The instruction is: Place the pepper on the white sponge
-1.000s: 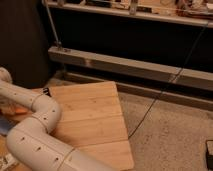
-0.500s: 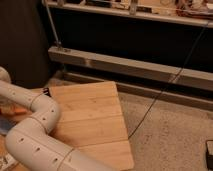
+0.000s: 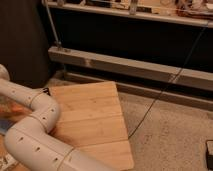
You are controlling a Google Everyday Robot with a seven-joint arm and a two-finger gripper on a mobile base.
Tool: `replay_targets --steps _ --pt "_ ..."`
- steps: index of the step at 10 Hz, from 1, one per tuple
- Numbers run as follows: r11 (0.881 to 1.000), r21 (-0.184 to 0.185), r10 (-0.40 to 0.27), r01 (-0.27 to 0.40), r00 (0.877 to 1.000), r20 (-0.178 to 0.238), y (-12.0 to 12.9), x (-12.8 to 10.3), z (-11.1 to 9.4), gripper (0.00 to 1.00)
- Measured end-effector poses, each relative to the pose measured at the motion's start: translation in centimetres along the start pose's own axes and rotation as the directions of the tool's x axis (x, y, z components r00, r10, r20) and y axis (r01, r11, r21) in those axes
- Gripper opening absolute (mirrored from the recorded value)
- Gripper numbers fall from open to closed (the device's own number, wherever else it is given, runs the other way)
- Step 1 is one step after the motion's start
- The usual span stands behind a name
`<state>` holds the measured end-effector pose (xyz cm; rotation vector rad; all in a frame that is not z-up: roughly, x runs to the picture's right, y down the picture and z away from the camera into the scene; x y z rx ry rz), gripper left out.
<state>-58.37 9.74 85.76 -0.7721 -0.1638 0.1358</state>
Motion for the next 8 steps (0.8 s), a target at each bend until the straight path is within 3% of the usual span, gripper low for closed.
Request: replay_targets --steps 3,8 --pt "1.000 -0.015 -0.021 0.021 1.000 0.005 1.0 -0.8 -1.4 0.43" --pt "0.996 -0.037 -0.086 0.085 0.996 -0.033 3.5 -1.7 -3.0 0.43"
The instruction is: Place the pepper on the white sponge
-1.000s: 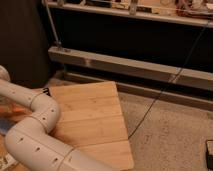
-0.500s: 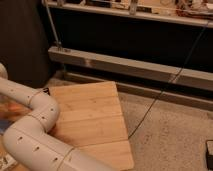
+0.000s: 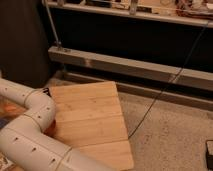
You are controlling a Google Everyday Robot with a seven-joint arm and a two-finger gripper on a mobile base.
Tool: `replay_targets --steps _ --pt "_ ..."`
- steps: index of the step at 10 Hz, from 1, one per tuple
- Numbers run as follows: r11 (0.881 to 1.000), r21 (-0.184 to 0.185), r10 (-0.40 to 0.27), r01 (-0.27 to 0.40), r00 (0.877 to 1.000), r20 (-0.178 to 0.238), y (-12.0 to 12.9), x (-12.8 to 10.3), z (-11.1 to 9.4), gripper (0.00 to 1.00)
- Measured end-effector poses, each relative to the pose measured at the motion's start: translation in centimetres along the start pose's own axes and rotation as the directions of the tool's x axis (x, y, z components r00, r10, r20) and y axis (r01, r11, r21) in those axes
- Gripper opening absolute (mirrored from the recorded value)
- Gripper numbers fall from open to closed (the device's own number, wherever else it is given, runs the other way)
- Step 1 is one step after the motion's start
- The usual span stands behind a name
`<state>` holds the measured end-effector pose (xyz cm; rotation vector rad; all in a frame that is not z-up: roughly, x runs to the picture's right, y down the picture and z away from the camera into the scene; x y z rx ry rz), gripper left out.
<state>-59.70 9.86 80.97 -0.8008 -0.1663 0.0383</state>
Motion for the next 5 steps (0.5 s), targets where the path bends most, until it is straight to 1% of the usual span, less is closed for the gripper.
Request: replay_targets --steps 2,5 --pt "1.000 -0.016 -0.024 0.023 1.000 -0.020 1.3 -0.4 -0.3 0.43" --pt "0.998 -0.042 -0.050 0.049 0.998 -0.039 3.1 -1.1 -0.6 0.43"
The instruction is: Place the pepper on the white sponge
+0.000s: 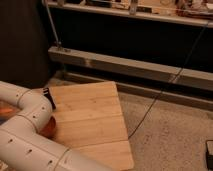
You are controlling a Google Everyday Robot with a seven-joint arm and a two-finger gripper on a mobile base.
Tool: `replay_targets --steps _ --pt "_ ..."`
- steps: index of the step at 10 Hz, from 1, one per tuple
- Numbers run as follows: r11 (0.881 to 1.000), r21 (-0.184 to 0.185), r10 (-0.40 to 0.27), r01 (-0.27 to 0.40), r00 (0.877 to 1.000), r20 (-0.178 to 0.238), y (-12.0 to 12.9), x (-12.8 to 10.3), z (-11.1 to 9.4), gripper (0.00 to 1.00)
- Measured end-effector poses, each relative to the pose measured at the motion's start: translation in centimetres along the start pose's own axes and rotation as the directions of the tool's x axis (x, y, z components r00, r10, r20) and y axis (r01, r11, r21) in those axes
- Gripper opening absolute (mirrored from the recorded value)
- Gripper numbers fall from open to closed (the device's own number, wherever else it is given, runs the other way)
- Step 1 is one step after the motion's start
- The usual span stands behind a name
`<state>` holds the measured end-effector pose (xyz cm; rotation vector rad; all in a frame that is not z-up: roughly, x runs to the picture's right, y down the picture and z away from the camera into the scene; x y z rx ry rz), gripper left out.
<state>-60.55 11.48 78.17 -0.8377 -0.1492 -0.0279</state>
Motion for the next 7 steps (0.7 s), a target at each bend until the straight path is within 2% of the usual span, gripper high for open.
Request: replay_targets --steps 4,7 --pt "0.998 -0.054 -0.010 0.008 0.999 -0.033 3.0 -0.5 -0.4 0.43" --pt "0.997 -0.076 0.006 -0.012 0.997 -0.083 4.3 1.0 -0.2 0.43"
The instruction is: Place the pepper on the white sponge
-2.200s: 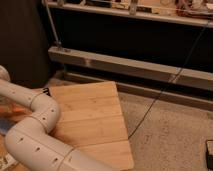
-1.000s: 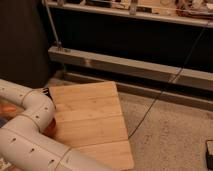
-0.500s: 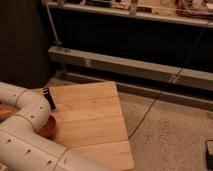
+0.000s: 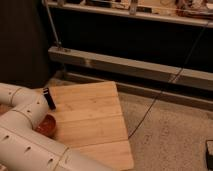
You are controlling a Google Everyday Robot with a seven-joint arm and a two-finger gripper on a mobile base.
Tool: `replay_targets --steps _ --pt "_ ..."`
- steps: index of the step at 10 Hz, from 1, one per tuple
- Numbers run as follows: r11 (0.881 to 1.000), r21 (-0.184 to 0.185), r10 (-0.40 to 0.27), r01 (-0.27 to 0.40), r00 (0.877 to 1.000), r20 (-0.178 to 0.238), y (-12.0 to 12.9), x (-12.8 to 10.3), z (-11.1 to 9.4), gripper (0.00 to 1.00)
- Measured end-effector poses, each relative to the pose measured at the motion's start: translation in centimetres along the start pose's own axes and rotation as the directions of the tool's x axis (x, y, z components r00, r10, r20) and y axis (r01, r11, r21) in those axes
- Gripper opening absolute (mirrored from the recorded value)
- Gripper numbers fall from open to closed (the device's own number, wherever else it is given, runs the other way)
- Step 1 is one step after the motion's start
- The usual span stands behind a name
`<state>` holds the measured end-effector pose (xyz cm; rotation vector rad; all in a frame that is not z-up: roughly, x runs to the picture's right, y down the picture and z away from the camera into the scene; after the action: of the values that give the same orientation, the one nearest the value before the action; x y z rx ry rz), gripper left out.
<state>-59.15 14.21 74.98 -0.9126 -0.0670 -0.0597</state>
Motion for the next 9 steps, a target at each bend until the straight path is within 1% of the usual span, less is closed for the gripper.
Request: replay_targets --steps 2,3,4,6,9 --pt "1.000 0.009 0.016 -0.016 1.000 -0.019 -0.3 1.5 0.6 0.43" --pt "1.000 0.019 0.023 -0.023 1.000 -0.019 -0.6 2.1 1.0 0.43" --pt "0.999 0.024 0.025 -0.025 1.000 -0.015 -0.8 2.6 1.5 0.43" --pt "1.000 0.020 0.015 -0.015 1.000 -0.001 -0.4 2.7 2.0 0.43" --pt "1.000 -0.005 -0.001 0.001 0.999 0.034 0.5 2.7 2.9 0.43"
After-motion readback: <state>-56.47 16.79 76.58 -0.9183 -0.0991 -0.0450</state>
